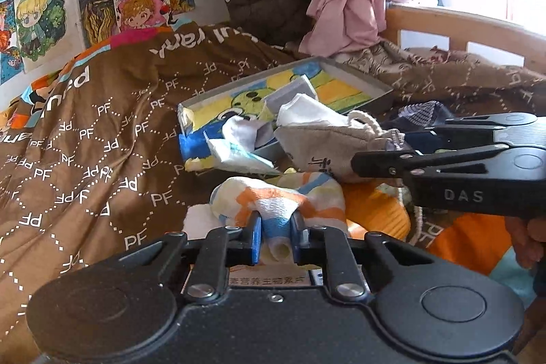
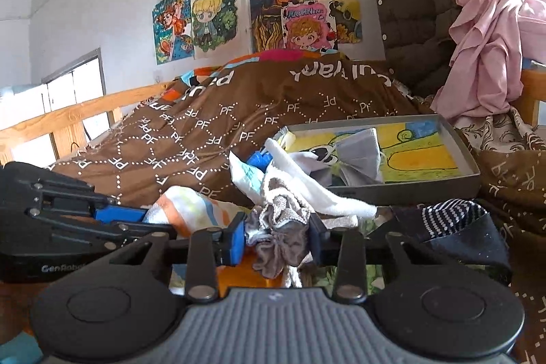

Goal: Organize soft objects
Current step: 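Grasp the striped towel with the left tool while the right tool grasps the grey drawstring bag, then carry the towel and bag into the grey tray and open both tools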

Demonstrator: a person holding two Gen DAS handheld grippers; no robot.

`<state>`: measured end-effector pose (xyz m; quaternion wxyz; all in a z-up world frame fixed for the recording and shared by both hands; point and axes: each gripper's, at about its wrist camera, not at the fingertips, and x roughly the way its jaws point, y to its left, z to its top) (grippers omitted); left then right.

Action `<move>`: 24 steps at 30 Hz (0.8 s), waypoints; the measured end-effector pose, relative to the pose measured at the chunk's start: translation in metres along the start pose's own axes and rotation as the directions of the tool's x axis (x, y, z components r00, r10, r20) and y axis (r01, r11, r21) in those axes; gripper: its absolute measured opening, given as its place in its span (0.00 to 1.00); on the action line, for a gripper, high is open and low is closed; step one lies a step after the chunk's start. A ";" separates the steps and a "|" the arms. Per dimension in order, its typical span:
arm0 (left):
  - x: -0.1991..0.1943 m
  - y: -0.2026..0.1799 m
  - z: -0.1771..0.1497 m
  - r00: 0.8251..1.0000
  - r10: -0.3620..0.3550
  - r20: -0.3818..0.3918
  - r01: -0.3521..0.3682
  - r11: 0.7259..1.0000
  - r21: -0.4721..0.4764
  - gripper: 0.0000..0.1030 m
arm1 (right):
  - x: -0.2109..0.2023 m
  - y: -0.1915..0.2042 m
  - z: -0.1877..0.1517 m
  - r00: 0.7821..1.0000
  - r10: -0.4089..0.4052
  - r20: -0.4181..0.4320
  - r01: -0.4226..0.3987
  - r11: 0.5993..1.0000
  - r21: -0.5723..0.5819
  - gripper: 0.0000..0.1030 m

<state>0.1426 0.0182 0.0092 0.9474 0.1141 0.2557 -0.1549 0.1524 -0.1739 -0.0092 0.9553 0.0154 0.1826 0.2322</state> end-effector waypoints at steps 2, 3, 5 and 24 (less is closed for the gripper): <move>-0.005 -0.003 0.000 1.000 -0.011 0.012 0.011 1.000 -0.009 0.17 | -0.004 0.000 0.002 1.000 0.004 0.006 -0.004 1.000 0.002 0.39; -0.008 -0.004 0.000 1.000 -0.018 0.016 0.018 1.000 -0.018 0.17 | -0.007 -0.001 0.004 1.000 0.007 0.008 -0.007 1.000 0.004 0.39; -0.013 -0.005 -0.001 0.999 -0.030 0.024 0.031 0.999 -0.040 0.17 | -0.013 -0.001 0.006 1.000 0.015 0.011 -0.015 1.000 0.009 0.39; -0.084 0.014 0.044 0.962 0.005 0.275 0.041 0.986 -0.163 0.16 | -0.083 -0.002 0.054 0.992 0.077 0.099 -0.081 0.996 0.035 0.39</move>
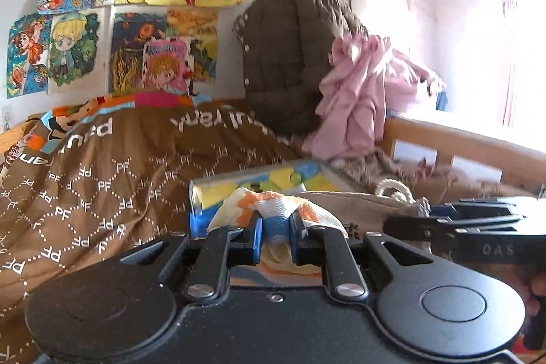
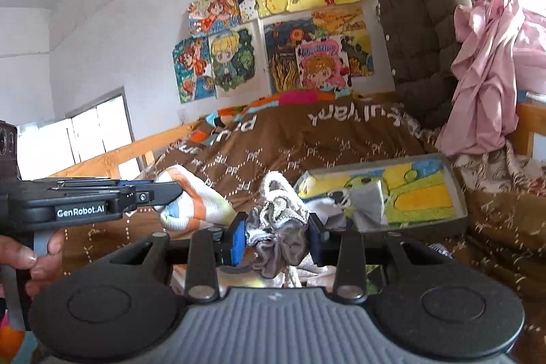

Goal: Organize soft objects
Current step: 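Carry the towel and bag into the grey tray and open both tools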

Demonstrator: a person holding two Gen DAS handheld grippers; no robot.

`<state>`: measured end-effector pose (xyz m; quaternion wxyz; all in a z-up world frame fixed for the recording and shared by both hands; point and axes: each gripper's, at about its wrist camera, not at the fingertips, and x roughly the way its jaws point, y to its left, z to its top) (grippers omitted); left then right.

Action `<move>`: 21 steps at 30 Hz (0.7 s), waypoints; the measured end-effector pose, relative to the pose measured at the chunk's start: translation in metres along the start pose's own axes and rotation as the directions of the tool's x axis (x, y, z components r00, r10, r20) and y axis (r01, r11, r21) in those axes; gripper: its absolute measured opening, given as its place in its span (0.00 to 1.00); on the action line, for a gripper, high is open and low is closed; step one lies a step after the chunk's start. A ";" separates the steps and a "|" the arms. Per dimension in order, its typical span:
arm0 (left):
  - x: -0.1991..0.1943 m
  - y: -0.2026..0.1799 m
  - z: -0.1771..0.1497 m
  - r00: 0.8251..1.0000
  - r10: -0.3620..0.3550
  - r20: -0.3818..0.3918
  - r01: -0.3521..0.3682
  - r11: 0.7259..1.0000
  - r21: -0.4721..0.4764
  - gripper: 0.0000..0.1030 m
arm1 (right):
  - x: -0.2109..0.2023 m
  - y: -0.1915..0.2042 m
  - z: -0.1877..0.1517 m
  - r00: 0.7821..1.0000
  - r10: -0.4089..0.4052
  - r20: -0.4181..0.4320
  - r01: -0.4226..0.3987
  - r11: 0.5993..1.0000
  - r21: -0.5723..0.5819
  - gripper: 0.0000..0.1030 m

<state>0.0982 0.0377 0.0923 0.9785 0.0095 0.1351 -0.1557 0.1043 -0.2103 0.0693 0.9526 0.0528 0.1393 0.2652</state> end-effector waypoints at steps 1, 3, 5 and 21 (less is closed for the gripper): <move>0.000 0.000 0.002 1.000 0.002 0.007 -0.002 1.000 -0.006 0.16 | -0.002 0.001 0.002 1.000 -0.006 0.007 0.006 1.000 -0.004 0.39; 0.001 0.002 0.006 1.000 0.016 0.012 -0.016 0.999 -0.036 0.16 | -0.002 -0.001 0.009 1.000 -0.015 0.018 0.015 1.000 -0.003 0.39; 0.007 0.003 0.010 1.000 0.022 0.007 -0.021 0.998 -0.056 0.16 | 0.001 -0.004 0.017 1.000 -0.015 0.016 0.014 1.000 0.014 0.39; 0.139 0.044 0.084 0.999 0.015 0.047 -0.019 0.997 0.072 0.16 | 0.153 -0.074 0.120 0.999 -0.040 0.023 0.039 0.998 0.044 0.39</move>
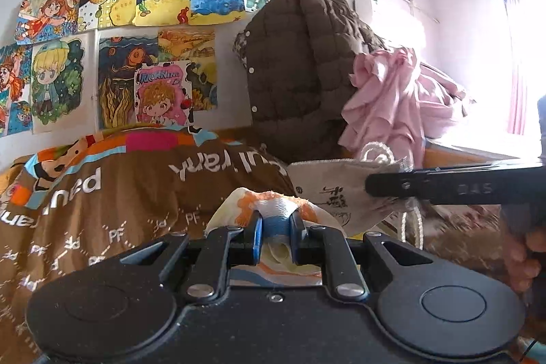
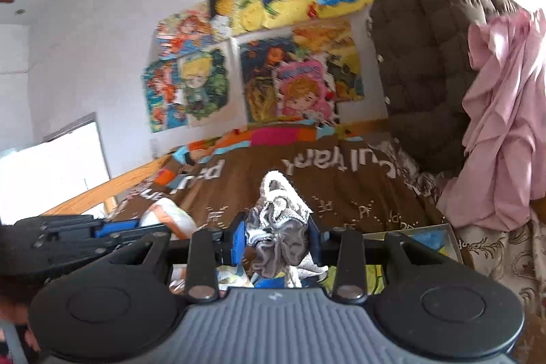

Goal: Organize soft objects
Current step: 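Carry the towel and bag into the grey tray and open both tools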

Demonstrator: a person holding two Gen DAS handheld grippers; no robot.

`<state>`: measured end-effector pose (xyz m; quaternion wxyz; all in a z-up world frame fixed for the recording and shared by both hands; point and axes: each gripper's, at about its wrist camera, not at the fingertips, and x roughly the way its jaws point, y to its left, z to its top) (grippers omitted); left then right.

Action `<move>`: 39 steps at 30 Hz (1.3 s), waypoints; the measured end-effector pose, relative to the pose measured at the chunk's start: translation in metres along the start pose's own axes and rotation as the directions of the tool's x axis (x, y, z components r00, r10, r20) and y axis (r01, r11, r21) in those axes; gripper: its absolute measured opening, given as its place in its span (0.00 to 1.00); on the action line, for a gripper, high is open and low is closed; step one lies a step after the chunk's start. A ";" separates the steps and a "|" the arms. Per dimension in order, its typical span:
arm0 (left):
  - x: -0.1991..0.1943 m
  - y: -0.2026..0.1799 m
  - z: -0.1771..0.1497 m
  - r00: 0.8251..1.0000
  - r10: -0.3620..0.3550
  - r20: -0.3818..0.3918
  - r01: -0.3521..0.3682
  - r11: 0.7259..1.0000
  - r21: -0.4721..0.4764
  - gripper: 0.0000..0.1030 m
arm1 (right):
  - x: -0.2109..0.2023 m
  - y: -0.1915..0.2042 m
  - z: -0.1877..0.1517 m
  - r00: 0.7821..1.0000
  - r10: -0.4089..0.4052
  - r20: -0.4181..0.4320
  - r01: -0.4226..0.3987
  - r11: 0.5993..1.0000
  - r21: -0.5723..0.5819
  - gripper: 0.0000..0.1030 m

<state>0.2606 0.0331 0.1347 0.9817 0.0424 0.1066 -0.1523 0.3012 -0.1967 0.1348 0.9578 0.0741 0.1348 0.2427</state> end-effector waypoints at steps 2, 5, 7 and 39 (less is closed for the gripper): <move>0.023 0.004 0.001 1.000 -0.004 -0.001 0.004 1.000 -0.001 0.16 | 0.027 -0.012 0.006 1.000 -0.011 -0.022 0.012 0.999 0.037 0.39; 0.058 0.006 -0.005 1.000 -0.011 -0.010 0.011 1.000 0.011 0.16 | 0.062 -0.024 0.008 0.998 -0.034 -0.053 0.038 0.997 0.066 0.39; 0.078 0.009 -0.013 1.000 -0.016 -0.014 0.016 1.000 -0.014 0.16 | 0.082 -0.031 0.006 0.996 -0.045 -0.078 0.052 0.995 0.088 0.39; 0.152 0.045 -0.117 0.932 -0.084 -0.352 -0.012 0.965 -0.263 0.24 | 0.152 -0.034 -0.074 0.912 -0.040 -0.408 0.125 0.975 0.184 0.48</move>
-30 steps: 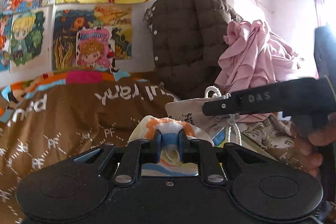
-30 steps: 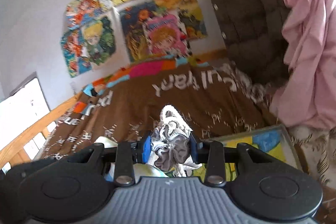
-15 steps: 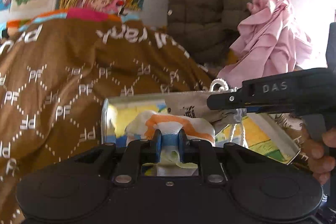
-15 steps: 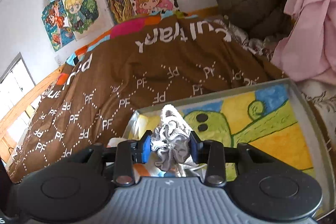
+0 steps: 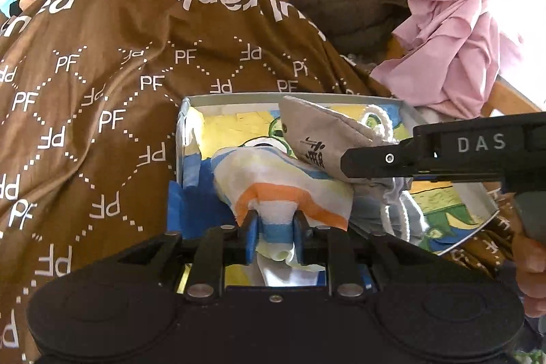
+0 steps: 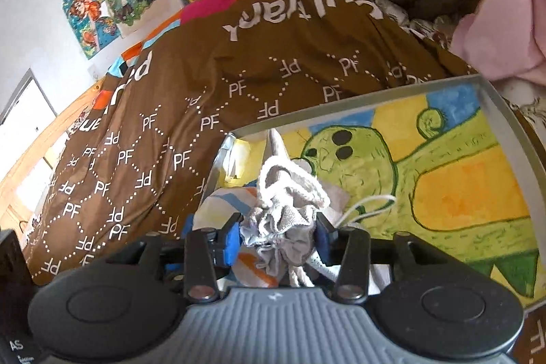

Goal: Organize soft objects
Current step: 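Carry the towel and bag into the grey tray and open both tools, then move both open tools back over the remaining pile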

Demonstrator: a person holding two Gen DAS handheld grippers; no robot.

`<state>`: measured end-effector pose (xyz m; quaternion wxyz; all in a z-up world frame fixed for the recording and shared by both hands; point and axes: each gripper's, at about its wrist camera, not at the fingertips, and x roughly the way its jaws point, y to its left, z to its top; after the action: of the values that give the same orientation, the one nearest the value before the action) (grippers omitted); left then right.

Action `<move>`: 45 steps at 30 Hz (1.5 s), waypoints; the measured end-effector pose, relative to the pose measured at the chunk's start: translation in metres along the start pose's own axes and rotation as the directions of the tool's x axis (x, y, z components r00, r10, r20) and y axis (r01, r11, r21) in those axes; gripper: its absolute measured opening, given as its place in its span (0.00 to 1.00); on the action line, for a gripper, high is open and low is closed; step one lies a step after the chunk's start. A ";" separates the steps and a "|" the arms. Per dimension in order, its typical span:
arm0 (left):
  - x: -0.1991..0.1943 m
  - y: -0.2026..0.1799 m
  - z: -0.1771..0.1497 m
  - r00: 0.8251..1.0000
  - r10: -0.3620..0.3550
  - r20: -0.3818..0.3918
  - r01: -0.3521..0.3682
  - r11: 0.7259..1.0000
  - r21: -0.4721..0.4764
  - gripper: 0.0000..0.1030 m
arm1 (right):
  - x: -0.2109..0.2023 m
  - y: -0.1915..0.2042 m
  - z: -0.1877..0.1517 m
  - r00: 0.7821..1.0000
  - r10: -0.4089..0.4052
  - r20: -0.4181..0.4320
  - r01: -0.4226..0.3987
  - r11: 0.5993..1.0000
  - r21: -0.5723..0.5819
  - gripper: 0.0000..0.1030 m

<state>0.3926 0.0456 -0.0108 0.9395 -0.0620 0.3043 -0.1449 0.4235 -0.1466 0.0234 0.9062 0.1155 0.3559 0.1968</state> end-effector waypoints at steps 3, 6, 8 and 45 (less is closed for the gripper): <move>-0.007 -0.001 -0.001 1.000 0.004 0.008 -0.004 1.000 -0.009 0.25 | -0.007 -0.002 0.000 1.000 -0.006 0.006 0.006 1.000 0.005 0.49; -0.015 -0.003 -0.003 1.000 0.018 0.016 -0.018 1.000 -0.007 0.33 | -0.015 -0.002 0.000 1.000 -0.002 0.014 0.002 1.000 0.009 0.56; -0.022 -0.004 -0.007 0.999 0.033 0.025 -0.033 0.999 -0.003 0.38 | -0.021 -0.002 0.000 1.000 0.000 0.020 -0.001 1.000 0.006 0.62; -0.226 -0.067 -0.094 0.940 0.018 0.340 -0.028 0.999 0.026 0.99 | -0.228 0.029 -0.137 0.939 -0.045 0.342 0.121 0.972 -0.204 1.00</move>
<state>0.1467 0.0494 0.0528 0.9803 -0.0683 0.1363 -0.1256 0.1684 -0.2112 0.0719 0.9682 0.0302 0.1773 0.1741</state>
